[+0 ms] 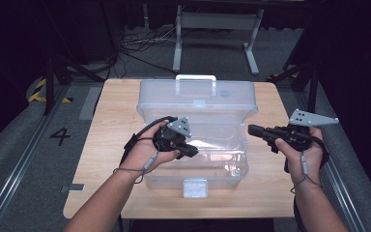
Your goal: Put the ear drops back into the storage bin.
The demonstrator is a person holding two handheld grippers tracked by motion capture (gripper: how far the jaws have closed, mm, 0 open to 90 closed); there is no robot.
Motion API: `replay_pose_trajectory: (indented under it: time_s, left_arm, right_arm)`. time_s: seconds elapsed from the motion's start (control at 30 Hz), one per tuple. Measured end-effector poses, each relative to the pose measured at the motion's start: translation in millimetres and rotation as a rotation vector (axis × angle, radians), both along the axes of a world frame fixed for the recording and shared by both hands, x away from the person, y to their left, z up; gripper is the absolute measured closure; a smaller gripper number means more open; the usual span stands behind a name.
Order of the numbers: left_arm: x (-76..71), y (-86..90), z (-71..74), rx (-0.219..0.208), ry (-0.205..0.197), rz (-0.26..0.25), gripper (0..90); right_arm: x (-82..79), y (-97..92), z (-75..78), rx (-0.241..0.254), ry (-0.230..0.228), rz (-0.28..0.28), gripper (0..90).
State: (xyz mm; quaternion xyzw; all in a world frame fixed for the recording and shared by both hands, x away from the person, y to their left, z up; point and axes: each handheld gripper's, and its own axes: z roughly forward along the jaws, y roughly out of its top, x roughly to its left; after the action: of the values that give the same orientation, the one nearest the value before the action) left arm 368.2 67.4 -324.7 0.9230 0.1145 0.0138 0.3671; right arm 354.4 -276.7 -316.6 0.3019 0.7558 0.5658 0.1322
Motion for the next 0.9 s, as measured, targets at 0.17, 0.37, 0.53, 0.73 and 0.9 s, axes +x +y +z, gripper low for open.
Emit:
replay_pose_trajectory:
  time_s: [0.17, 0.37, 0.53, 0.73, 0.9]
  left_arm:
    - [-2.8, 0.9, -1.9, -0.007, -0.004, 0.004, 85.5]
    - [-6.5, 2.4, -2.8, -0.027, -0.009, 0.029, 85.1]
    - [-8.0, 2.4, -2.9, -0.029, -0.009, 0.033, 84.7]
    - [-10.9, 6.2, -3.2, -0.078, 0.016, 0.031, 85.0]
    - [-14.2, 16.0, 0.6, -0.142, 0.017, 0.059, 85.7]
  right_arm:
    - [2.4, 2.4, -1.2, 0.007, 0.007, -0.009, 90.0]
    - [5.7, 0.9, -2.2, 0.023, 0.018, -0.026, 90.0]
    - [6.6, -2.1, -4.1, 0.033, 0.024, -0.036, 90.0]
    - [5.2, -4.8, -5.5, 0.040, 0.029, -0.039, 90.0]
    - [3.4, -3.2, -9.3, 0.023, 0.039, -0.031, 90.0]
